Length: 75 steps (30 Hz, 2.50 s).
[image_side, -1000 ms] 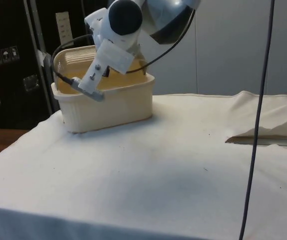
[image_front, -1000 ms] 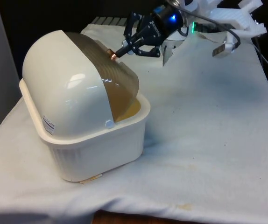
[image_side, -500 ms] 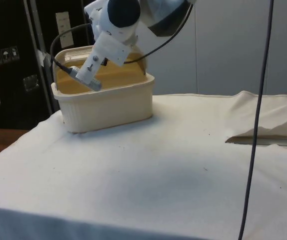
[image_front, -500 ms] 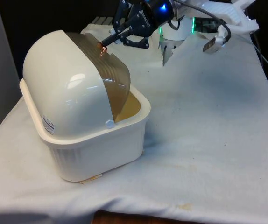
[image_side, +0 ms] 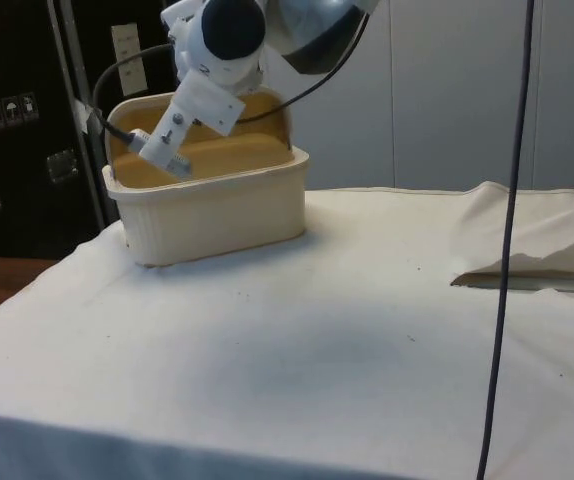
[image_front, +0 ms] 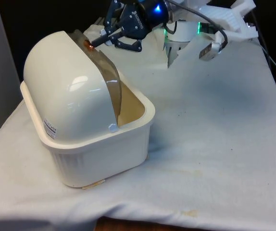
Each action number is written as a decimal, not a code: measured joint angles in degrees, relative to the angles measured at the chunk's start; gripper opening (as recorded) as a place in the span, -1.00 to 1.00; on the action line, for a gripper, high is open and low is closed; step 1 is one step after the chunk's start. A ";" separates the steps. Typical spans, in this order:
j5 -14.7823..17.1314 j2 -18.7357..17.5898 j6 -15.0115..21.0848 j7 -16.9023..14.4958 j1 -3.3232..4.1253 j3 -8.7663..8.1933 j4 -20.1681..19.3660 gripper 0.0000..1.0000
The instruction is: Open the lid, then close it.
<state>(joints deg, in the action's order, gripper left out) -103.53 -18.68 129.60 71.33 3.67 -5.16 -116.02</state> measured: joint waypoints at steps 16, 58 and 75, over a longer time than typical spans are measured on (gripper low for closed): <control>1.83 1.20 -1.32 2.01 0.29 0.23 0.92 -1.00; 11.97 5.21 -0.29 4.47 0.11 1.20 -0.74 -1.00; 16.44 4.41 1.03 4.93 0.06 0.86 2.01 -1.00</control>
<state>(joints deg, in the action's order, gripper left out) -87.09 -14.27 130.63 76.26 3.72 -4.30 -114.02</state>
